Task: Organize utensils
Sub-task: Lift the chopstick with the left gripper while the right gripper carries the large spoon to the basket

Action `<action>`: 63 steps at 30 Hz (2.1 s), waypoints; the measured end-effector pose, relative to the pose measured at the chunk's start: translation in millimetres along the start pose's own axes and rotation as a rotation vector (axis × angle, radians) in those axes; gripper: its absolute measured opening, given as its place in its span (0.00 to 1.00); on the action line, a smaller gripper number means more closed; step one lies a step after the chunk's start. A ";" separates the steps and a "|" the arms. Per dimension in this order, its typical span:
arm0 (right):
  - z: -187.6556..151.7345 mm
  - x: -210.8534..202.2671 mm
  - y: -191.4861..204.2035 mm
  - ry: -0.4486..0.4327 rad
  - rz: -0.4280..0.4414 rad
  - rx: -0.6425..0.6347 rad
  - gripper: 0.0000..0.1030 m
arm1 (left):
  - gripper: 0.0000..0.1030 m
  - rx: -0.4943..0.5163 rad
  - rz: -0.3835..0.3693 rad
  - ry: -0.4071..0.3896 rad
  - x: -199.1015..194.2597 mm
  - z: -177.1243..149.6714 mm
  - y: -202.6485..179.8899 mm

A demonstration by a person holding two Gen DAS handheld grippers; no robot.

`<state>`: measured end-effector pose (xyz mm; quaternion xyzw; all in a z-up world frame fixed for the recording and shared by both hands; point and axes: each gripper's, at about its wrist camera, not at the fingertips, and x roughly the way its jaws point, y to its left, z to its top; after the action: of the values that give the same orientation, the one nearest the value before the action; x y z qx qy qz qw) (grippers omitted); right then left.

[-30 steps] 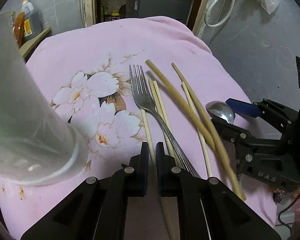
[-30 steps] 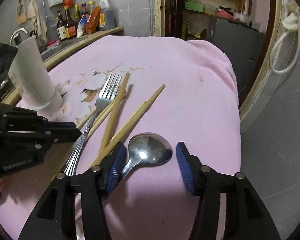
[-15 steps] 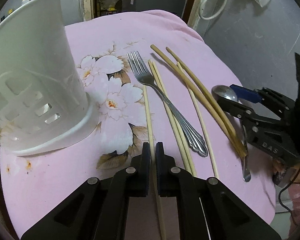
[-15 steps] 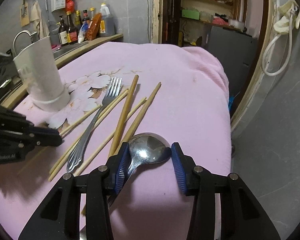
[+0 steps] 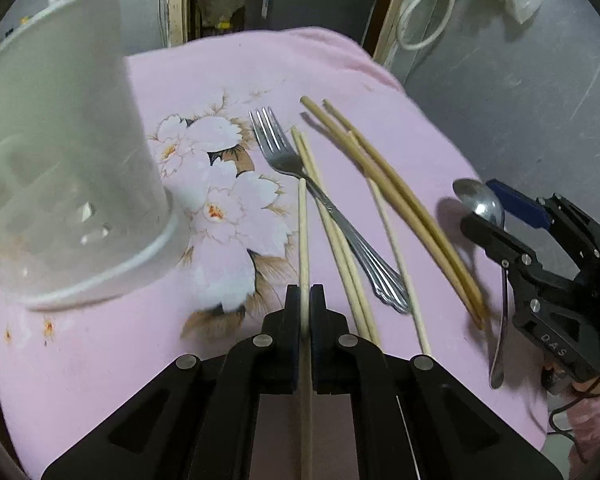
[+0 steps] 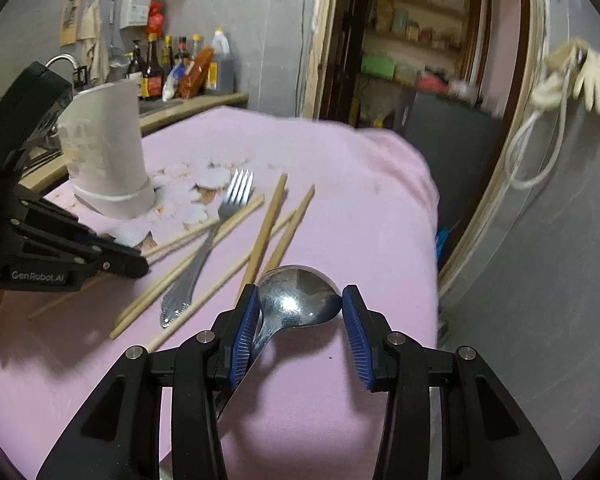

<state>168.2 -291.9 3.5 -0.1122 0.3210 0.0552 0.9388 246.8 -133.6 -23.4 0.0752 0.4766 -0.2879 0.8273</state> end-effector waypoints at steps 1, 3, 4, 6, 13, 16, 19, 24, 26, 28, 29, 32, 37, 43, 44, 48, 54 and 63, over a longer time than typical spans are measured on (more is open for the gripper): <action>-0.1 -4.4 3.6 -0.024 -0.016 -0.017 0.39 | 0.02 0.004 -0.001 -0.018 -4.6 -4.8 -0.9; -0.7 -14.7 12.5 -0.081 -0.056 -0.058 0.39 | 0.02 0.008 -0.015 -0.075 -17.3 -13.9 -2.6; -1.6 -21.4 19.1 -0.119 -0.084 -0.085 0.39 | 0.02 0.004 -0.019 -0.109 -25.5 -17.5 -2.2; -3.9 -29.4 25.4 -0.167 -0.123 -0.117 0.39 | 0.02 -0.004 -0.028 -0.174 -41.4 -22.6 -0.3; -9.3 -53.6 42.9 -0.342 -0.274 -0.187 0.39 | 0.02 -0.024 -0.028 -0.437 -84.6 -36.5 0.2; -9.2 -60.8 49.5 -0.414 -0.335 -0.204 0.39 | 0.02 -0.036 -0.013 -0.537 -98.0 -37.5 -1.9; -6.6 -68.3 57.8 -0.476 -0.372 -0.222 0.39 | 0.02 -0.028 0.012 -0.618 -105.5 -35.4 -3.7; 5.4 -80.8 69.5 -0.579 -0.405 -0.232 0.39 | 0.02 -0.013 0.059 -0.763 -130.6 -41.0 0.0; 16.7 -86.7 75.0 -0.636 -0.410 -0.235 0.39 | 0.02 -0.013 0.091 -0.824 -142.6 -39.4 4.8; 27.9 -91.4 80.5 -0.683 -0.413 -0.238 0.39 | 0.02 -0.020 0.113 -0.872 -150.6 -35.9 11.1; 33.9 -92.7 83.0 -0.705 -0.412 -0.239 0.39 | 0.02 -0.022 0.127 -0.898 -155.8 -33.1 15.1; 54.9 -94.5 91.9 -0.772 -0.402 -0.242 0.39 | 0.02 -0.037 0.155 -0.974 -172.8 -27.5 31.4; 96.3 -90.2 106.1 -0.863 -0.361 -0.231 0.39 | 0.02 -0.084 0.177 -1.063 -202.0 -7.8 74.3; 142.8 -73.2 124.5 -0.935 -0.341 -0.211 0.39 | 0.02 -0.171 0.193 -1.095 -213.7 17.2 137.3; 150.0 -68.0 126.5 -0.935 -0.329 -0.203 0.39 | 0.02 -0.187 0.188 -1.090 -212.9 19.2 145.2; 169.4 -44.3 134.3 -0.915 -0.295 -0.171 0.39 | 0.02 -0.290 0.127 -1.049 -203.1 26.8 183.3; 175.5 -12.1 139.7 -0.856 -0.274 -0.150 0.39 | 0.02 -0.408 0.082 -1.038 -187.7 24.8 216.1; 167.3 17.2 145.3 -0.793 -0.255 -0.167 0.39 | 0.02 -0.385 0.159 -1.038 -166.1 20.5 204.8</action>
<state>254.9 -109.4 96.0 -0.1968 -0.0871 0.0034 0.9766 311.2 93.9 95.0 -0.1930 0.0436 -0.1317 0.9713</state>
